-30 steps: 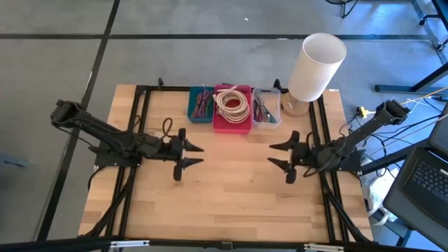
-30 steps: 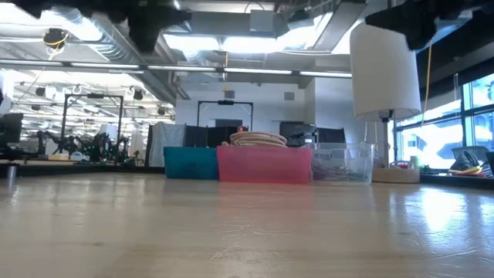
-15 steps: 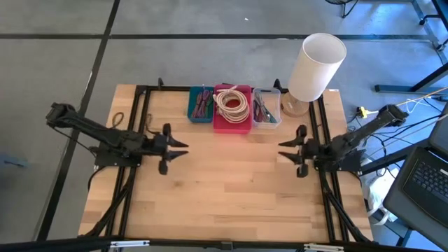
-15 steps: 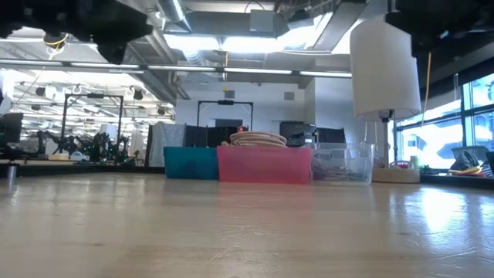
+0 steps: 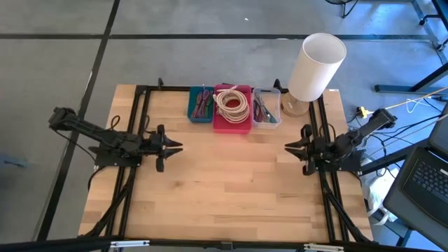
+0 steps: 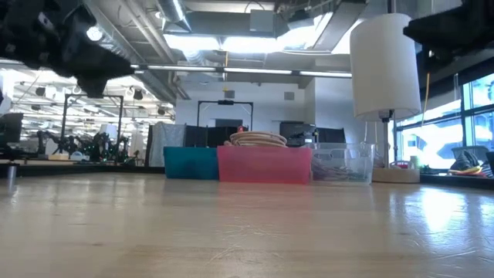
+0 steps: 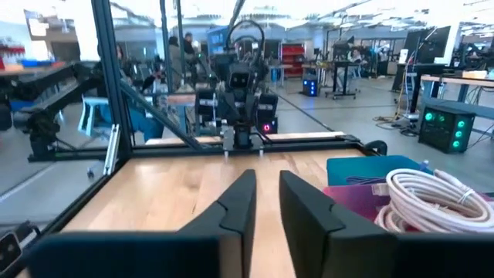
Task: Pick & Place USB Port
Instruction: Return to Home Position
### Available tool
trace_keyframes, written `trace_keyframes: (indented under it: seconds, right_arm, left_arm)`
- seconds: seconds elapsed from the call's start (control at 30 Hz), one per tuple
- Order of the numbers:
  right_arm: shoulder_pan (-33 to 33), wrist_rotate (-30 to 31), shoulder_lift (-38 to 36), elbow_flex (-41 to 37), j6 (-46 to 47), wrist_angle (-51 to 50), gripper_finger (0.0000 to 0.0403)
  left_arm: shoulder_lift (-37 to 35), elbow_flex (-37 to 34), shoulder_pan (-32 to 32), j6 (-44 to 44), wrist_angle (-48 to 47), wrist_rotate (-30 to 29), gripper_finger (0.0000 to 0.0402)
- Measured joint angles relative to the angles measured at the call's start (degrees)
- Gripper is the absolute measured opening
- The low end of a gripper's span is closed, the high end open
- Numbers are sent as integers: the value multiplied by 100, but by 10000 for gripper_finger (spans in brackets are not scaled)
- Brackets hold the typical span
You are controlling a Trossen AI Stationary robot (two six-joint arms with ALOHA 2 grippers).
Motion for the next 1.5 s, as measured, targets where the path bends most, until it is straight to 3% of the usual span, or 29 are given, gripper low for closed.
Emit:
trace_keyframes:
  seconds: [0.17,0.33,0.47,0.63,0.97,1.17,1.5]
  right_arm:
    - [-6,0,-65,-676,-148,1041,13]
    - [-156,-42,-78,-606,-810,1204,5]
    - [-421,-429,-147,-478,-1091,1122,3]
    - [-780,-1027,-169,-596,-624,845,2]
    - [-1331,-1678,-169,-703,-53,532,1]
    - [-1357,-1766,-169,-703,739,-357,0]
    - [-1357,-1537,-147,-707,107,-438,11]
  left_arm:
    - [-130,-226,82,-50,4,5,67]
    - [-306,-226,484,574,63,103,35]
    - [-500,-226,1146,672,27,1020,5]
    - [-539,-226,1989,735,-112,2102,2]
    - [-537,-225,3380,707,-293,3524,2]
    - [-534,-224,3623,584,-660,3638,1]
    - [-530,-224,3630,505,-677,3143,5]
